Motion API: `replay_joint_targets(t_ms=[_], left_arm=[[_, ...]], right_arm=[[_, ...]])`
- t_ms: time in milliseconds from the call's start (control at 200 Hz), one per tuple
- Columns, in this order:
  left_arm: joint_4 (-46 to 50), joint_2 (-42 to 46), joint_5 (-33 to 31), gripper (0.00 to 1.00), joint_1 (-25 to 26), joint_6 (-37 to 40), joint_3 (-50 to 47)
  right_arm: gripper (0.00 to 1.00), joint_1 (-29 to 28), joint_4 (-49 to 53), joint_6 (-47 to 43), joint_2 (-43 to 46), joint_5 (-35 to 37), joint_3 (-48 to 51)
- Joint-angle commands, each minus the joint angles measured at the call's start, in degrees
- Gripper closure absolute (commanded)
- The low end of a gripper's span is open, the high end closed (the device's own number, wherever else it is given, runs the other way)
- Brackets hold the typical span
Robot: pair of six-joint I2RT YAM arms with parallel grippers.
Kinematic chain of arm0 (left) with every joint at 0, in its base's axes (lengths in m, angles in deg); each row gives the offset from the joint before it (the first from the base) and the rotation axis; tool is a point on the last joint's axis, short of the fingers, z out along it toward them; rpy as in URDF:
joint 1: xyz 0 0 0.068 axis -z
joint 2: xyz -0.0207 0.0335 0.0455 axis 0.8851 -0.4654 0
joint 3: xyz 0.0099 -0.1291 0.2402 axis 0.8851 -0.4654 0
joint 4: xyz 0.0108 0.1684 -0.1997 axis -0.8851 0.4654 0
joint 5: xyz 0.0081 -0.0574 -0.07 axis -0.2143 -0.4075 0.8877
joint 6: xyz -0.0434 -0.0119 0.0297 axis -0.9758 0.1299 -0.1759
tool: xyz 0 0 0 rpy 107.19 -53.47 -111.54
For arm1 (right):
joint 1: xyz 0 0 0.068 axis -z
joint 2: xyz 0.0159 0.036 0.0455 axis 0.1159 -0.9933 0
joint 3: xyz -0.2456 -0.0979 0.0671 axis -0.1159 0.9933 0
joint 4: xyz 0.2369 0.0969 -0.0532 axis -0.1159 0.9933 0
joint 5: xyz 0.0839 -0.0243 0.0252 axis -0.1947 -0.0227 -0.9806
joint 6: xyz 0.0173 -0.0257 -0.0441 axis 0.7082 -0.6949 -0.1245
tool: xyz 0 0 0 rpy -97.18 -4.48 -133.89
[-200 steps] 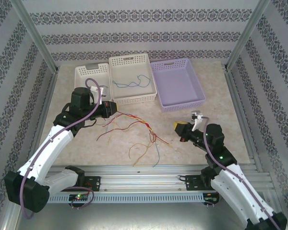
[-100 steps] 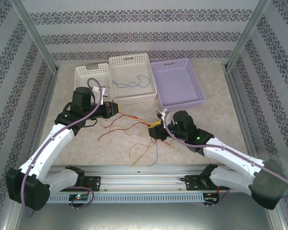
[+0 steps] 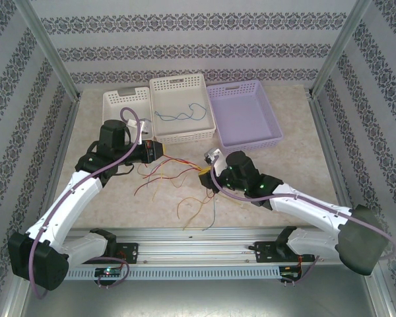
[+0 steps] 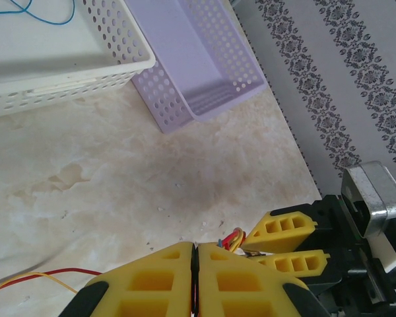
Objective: Untangle the cables
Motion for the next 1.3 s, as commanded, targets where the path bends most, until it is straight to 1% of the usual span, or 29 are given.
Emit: replay_joint_targets(t_ms=[0,70,190,320,465,659,824,914,919,929,974,979,984,989,1014,1044,1089,1139,1294], left_arm=[[-2.51,0.14,1.48,1.00,-0.65,-0.64,0.48],[-2.60,0.11,1.48,1.00,-0.63,-0.72,0.51],[-2.60,0.03,1.66,1.00,-0.63,-0.72,0.54],[-2.77,0.16,1.81,1.00,-0.68,-0.94,0.52],[-2.78,0.14,2.01,1.00,-0.66,-0.92,0.38],[-2.78,0.23,1.92,1.00,-0.64,-0.89,0.41],[-2.87,0.15,2.11,1.00,-0.65,-0.98,0.22],[-2.88,0.19,2.18,1.00,-0.70,-1.08,0.30],[-2.87,0.19,2.18,1.00,-0.67,-1.07,0.32],[-2.87,0.25,2.18,1.00,-0.64,-1.13,0.30],[-2.95,0.18,2.26,1.00,-0.63,-1.23,0.30],[-2.95,0.22,2.31,1.00,-0.63,-1.19,0.32],[-2.95,0.20,2.34,1.00,-0.63,-1.17,0.34],[-2.95,0.15,2.30,1.00,-0.67,-1.21,0.34],[-2.95,0.17,2.34,1.00,-0.69,-1.22,0.33],[-2.95,0.18,2.31,1.00,-0.63,-1.26,0.34],[-2.95,0.27,2.36,1.00,-0.63,-1.25,0.34],[-2.95,0.23,2.36,1.00,-0.63,-1.27,0.34],[-2.95,0.27,2.27,1.00,-0.63,-1.20,0.34]], right_arm=[[0.79,-0.69,-1.45,-1.31,-0.88,1.70,-1.69],[0.77,-0.74,-1.66,-1.40,-1.32,1.36,-1.86],[0.78,-0.87,-1.45,-1.73,-2.02,1.57,-2.40],[0.87,-1.04,-2.06,-1.91,-2.33,2.32,-2.71],[1.00,-1.13,-2.15,-2.06,-3.09,3.24,-3.37],[1.00,-0.80,-2.84,-0.20,-0.88,6.63,-2.43],[1.00,0.18,-3.83,3.70,1.50,4.78,-1.56],[1.00,2.38,-5.31,6.63,2.56,0.62,-0.85],[0.96,2.58,-5.20,6.91,2.62,0.15,-0.90],[0.96,2.58,-5.20,6.91,2.62,0.15,-0.90],[0.68,2.64,-4.38,6.71,2.71,-1.35,-1.06],[0.64,2.62,-4.23,6.46,2.67,-1.94,-1.08],[0.61,2.59,-4.12,6.32,2.65,-2.09,-1.13],[0.61,2.59,-4.12,6.32,2.65,-2.09,-1.13],[0.54,2.44,-3.31,5.61,2.48,-3.05,-1.36],[0.48,2.09,-2.10,4.98,2.24,-3.22,-1.72],[0.44,1.55,-0.47,3.76,1.81,-3.19,-2.14],[0.42,0.96,0.73,2.73,1.41,-2.69,-2.23],[0.42,-0.31,0.18,1.33,0.40,-3.52,-0.59]])
